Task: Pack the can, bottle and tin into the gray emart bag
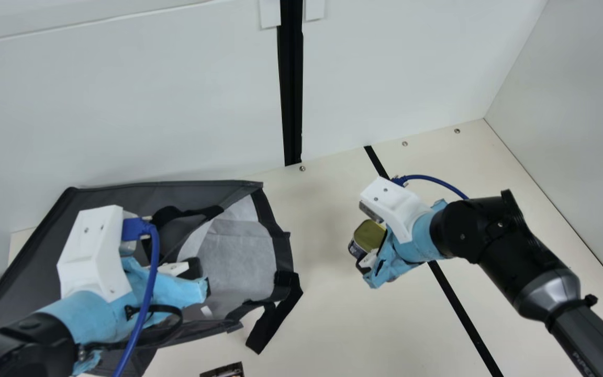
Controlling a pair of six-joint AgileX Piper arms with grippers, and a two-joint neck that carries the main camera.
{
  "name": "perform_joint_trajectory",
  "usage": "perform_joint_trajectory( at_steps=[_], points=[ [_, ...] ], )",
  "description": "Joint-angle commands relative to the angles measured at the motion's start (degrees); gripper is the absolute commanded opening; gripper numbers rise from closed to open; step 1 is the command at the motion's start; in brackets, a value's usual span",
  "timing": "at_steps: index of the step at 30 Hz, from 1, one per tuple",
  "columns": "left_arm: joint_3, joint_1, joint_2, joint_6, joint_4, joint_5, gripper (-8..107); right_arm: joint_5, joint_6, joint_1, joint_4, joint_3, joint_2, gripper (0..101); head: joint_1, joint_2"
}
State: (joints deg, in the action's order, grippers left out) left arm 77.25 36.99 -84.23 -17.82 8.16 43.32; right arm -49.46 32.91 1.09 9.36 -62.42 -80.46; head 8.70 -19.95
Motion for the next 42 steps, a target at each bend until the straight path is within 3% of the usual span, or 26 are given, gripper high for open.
perform_joint_trajectory(
  at_steps=[1,27,42],
  points=[
    [0.0,0.0,0.0,0.0,0.0,0.0,10,0.0,-0.5,0.8,-0.3,0.1,0.1,0,1.3,0.0],
    [0.0,0.0,0.0,0.0,0.0,0.0,10,-0.9,-5.2,11.8,0.0,-0.2,1.1,0,1.3,0.0],
    [0.0,0.0,0.0,0.0,0.0,0.0,10,0.1,-1.5,14.5,6.3,0.2,2.1,0,1.3,0.0]
  ],
)
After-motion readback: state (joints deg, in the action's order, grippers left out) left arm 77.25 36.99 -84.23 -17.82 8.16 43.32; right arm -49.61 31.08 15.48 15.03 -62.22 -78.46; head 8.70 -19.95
